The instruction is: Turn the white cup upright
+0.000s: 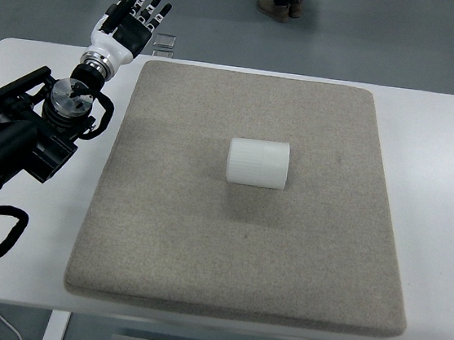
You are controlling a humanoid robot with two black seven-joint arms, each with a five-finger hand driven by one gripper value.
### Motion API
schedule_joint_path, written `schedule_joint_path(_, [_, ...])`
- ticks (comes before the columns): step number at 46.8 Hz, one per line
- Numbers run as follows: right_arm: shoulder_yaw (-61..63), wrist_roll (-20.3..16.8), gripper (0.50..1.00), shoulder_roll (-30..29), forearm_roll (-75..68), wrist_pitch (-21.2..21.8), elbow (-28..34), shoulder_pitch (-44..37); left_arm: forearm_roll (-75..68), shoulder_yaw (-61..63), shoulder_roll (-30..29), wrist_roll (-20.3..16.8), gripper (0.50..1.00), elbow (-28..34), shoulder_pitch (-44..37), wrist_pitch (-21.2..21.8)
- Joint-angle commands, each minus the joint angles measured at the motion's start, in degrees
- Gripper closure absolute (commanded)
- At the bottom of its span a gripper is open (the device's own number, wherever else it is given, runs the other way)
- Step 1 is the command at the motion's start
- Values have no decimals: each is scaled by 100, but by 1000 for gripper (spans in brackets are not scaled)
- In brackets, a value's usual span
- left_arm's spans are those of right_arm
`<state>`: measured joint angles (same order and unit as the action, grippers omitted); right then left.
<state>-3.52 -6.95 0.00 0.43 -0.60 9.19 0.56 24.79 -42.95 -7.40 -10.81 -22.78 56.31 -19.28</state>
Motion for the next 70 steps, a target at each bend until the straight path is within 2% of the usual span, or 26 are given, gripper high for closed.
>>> schedule_joint_path(1, [0,1,570,0,1,7,4,6,-18,15,2,0,504,28,3,-41])
schedule_joint_path(22, [0,1,570,0,1,-1,4,-3,-1994,76,-103,87,506,-174,459,-32])
schedule_joint_path(35, [0,1,570,0,1,-1,4,6,-3664,261,-156,202,506,-693,635,-41])
schedule_joint_path(46, [0,1,570,0,1,-1,-5,6,-4851,419,-490,421,506,-1562,635,-32])
schedule_joint_path(54, [0,1,570,0,1,-1,4,-3,-5721,805,-850,527,508,-2423,653,-15])
schedule_joint_path(61, [0,1,570,0,1,-1,4,6,-6653,929,-1096,799,506,-3109,670,-23])
schedule_joint_path(70, [0,1,570,0,1,-1,4,6,-7839,929,-1193,1476,525,-3821,662,-41])
